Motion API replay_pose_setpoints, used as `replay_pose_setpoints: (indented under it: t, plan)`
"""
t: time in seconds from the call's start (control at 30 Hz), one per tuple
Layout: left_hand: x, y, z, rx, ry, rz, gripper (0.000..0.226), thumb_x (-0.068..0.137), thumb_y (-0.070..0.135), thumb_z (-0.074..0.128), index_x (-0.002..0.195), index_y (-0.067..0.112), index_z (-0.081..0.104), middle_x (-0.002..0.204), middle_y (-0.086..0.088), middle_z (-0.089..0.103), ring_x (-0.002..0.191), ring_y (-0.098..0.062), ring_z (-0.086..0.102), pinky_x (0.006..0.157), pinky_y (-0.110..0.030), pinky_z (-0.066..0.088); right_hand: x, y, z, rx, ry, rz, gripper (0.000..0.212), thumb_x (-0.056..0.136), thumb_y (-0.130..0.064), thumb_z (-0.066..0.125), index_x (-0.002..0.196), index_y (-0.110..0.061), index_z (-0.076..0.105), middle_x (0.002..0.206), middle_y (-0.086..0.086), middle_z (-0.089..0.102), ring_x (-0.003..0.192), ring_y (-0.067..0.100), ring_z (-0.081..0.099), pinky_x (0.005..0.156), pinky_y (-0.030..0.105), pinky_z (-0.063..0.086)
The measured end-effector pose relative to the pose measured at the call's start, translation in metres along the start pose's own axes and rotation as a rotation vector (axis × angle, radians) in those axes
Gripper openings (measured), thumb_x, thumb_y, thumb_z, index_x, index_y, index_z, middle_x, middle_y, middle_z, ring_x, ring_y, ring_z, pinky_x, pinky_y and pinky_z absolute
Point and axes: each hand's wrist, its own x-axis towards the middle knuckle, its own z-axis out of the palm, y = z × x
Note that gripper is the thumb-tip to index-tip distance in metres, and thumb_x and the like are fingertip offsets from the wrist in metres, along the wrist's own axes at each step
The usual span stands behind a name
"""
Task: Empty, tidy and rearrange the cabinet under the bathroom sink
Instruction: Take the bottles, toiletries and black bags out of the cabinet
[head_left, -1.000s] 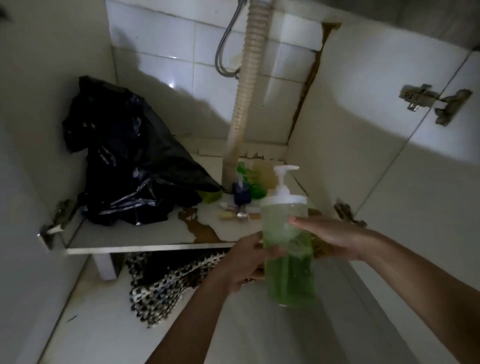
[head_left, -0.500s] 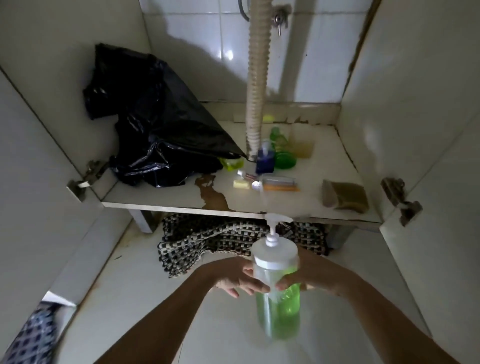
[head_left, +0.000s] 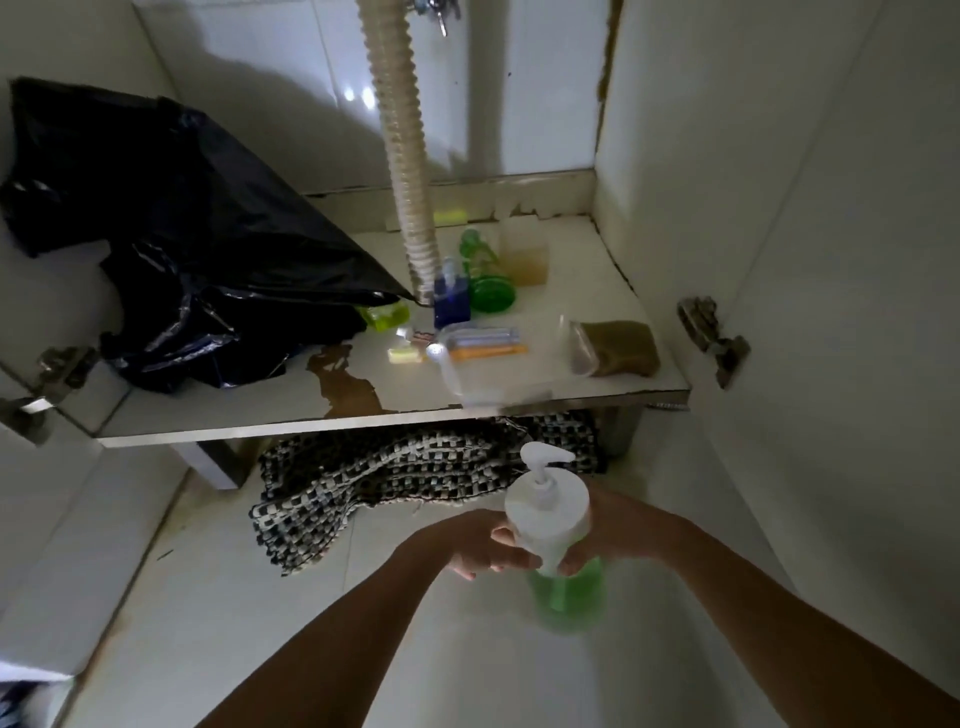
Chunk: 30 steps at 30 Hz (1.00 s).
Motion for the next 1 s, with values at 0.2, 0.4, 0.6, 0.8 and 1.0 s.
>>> replay_pose_setpoints:
  t: [0.2,0.4,0.6,0.8,1.0]
  plan:
    - [0.024,0.010,0.016,-0.039,0.067,0.164,0.057,0.091,0.032,0.062,0.142,0.024,0.037,0.140,0.001,0.051,0.115,-0.017,0.055,0.073,-0.020,0.047,-0.015,0.019,-0.025,-0.122,0.126,0.150,0.096,0.049,-0.013,0.089,0.134,-0.025,0.046,0.130,-0.005,0.058,0.122,0.016,0.053,0.105,0.039,0.043]
    - [0.032,0.012,0.017,0.168,0.096,0.172,0.064,0.087,0.043,0.063,0.144,0.027,0.038,0.138,0.000,0.054,0.124,-0.016,0.052,0.103,-0.031,0.042,-0.025,0.005,-0.028,-0.286,0.106,0.355,0.062,0.078,-0.007,0.074,0.134,-0.011,0.048,0.132,0.006,0.056,0.115,0.017,0.056,0.086,0.018,0.046]
    - [0.032,0.027,0.011,0.420,0.033,0.140,0.076,0.088,0.052,0.057,0.151,0.026,0.023,0.145,-0.003,0.047,0.132,-0.022,0.044,0.109,-0.035,0.036,-0.049,0.005,-0.032,-0.347,0.140,0.489,0.049,0.089,-0.017,0.062,0.135,-0.009,0.048,0.136,0.008,0.053,0.123,0.021,0.052,0.088,0.017,0.037]
    - [0.015,0.050,-0.010,0.542,0.046,0.138,0.067,0.092,0.053,0.049,0.147,0.018,0.033,0.148,-0.006,0.042,0.133,-0.025,0.042,0.109,-0.037,0.036,-0.053,-0.002,-0.053,-0.118,0.435,0.507,0.025,0.086,0.001,0.060,0.110,0.001,0.062,0.102,0.019,0.064,0.082,0.025,0.063,0.070,0.030,0.053]
    - [-0.020,0.085,-0.053,0.276,-0.050,0.045,0.038,0.098,0.030,0.049,0.127,0.005,0.054,0.126,-0.017,0.061,0.103,-0.030,0.066,0.081,-0.040,0.055,-0.043,-0.034,-0.064,-0.077,0.755,0.337,0.019,0.090,-0.008,0.053,0.081,-0.023,0.061,0.105,0.011,0.066,0.099,0.030,0.063,0.079,0.034,0.052]
